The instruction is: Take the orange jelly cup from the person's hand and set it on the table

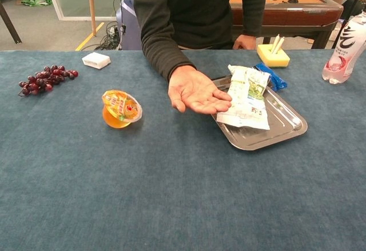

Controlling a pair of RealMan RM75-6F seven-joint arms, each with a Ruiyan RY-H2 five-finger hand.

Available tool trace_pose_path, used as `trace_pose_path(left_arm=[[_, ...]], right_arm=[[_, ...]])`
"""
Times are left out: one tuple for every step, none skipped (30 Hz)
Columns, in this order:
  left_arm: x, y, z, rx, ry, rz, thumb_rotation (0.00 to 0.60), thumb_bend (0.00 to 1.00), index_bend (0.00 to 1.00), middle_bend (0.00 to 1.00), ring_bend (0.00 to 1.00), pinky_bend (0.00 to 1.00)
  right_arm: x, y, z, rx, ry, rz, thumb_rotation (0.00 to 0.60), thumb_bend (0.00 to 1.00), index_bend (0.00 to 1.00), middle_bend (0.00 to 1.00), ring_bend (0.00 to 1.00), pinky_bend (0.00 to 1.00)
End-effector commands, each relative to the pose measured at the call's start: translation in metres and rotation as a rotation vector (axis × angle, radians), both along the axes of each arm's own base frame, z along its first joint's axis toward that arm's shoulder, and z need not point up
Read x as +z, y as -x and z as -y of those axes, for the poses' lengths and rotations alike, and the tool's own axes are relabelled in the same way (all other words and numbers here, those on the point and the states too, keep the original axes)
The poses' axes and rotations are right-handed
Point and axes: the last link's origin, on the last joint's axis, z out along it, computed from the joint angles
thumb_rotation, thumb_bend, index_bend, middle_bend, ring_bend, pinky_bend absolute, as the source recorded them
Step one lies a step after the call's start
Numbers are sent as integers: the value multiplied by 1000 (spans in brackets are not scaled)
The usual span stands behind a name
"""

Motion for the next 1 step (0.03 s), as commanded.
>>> trace_pose_path(left_arm=[[0, -2, 7, -11, -14, -9, 600, 198, 0, 0, 0, 244]], right_arm=[[0, -1, -3, 8, 5, 0, 600, 191, 86, 69, 7, 88]])
